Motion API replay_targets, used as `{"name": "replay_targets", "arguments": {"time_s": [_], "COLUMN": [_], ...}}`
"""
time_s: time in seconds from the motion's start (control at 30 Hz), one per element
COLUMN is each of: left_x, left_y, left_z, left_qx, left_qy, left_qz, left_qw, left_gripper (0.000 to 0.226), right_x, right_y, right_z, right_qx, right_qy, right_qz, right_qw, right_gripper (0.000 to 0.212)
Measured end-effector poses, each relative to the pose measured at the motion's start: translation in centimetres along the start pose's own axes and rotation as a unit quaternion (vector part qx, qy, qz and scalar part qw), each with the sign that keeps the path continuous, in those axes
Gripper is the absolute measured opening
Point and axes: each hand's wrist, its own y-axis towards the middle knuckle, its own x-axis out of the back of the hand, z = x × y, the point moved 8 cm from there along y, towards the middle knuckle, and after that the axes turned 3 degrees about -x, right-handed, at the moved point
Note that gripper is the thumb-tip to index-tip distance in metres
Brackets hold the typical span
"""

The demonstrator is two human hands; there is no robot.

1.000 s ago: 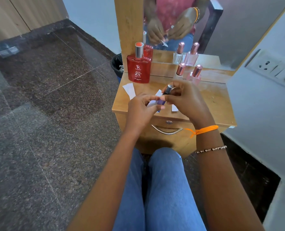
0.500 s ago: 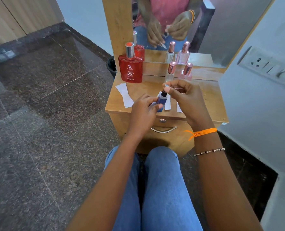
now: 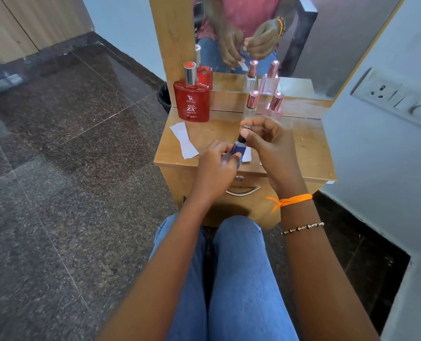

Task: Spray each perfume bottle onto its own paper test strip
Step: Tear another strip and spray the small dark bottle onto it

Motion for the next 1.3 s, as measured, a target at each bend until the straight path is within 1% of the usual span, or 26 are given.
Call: {"name": "replay_targets", "arguments": {"time_s": [0.07,0.17,0.23,0.33,0.43,0.53,0.7,0.83,1.0,1.13,1.23,1.3], "left_x": [0.3,0.5,0.4,0.2,-0.1,-0.2,-0.3,-0.1,-0.1,-0.4,-1.0,-0.8], "left_y": [-0.1,-0.1,-0.2,-0.4,-0.8,-1.0,-1.0,-1.1,-0.8,-0.8,-1.5,-1.4], "left_z": [0.0,-0.2,-0.4,-0.7,-0.7,-1.0,-1.4,-1.5,-1.9,-1.3,-0.7,-0.9], "left_qx": [-0.003,-0.023,-0.042,-0.056,-0.053,-0.062,-0.093,-0.11,-0.126,-0.118,-0.093,-0.089], "left_qy": [-0.013,0.004,0.016,0.022,0.008,-0.009,0.018,0.026,0.031,0.032,-0.01,-0.019], "left_qz": [-0.02,-0.034,-0.036,-0.038,-0.036,-0.038,-0.024,-0.039,-0.025,-0.003,0.024,0.011], "left_qw": [1.0,0.999,0.998,0.997,0.998,0.997,0.995,0.993,0.991,0.993,0.995,0.996], "left_gripper": [0.02,0.026,0.028,0.027,0.028,0.025,0.024,0.022,0.02,0.022,0.025,0.025], "right_x": [-0.1,-0.1,-0.1,-0.1,-0.2,-0.5,-0.5,-0.7,-0.6,-0.1,0.5,1.1], "right_y": [-0.2,-0.5,-0.7,-0.8,-0.8,-1.2,-1.6,-1.6,-1.4,-1.1,-0.5,-0.1], "right_z": [-0.1,-0.2,-0.3,-0.3,-0.1,-0.2,-0.7,-0.4,0.0,0.3,1.4,1.7], "right_qx": [-0.006,-0.03,-0.043,-0.057,-0.059,-0.057,-0.059,-0.049,-0.038,-0.042,-0.026,-0.011], "right_qy": [0.026,0.074,0.086,0.087,0.073,0.06,0.069,0.049,0.051,0.066,0.045,0.05], "right_qz": [0.005,0.016,0.022,0.037,0.054,0.071,0.051,0.06,0.072,0.078,0.099,0.086], "right_qw": [1.0,0.997,0.995,0.994,0.994,0.994,0.995,0.996,0.995,0.994,0.994,0.995], "right_gripper": [0.015,0.015,0.013,0.016,0.017,0.017,0.015,0.013,0.013,0.01,0.013,0.012]}}
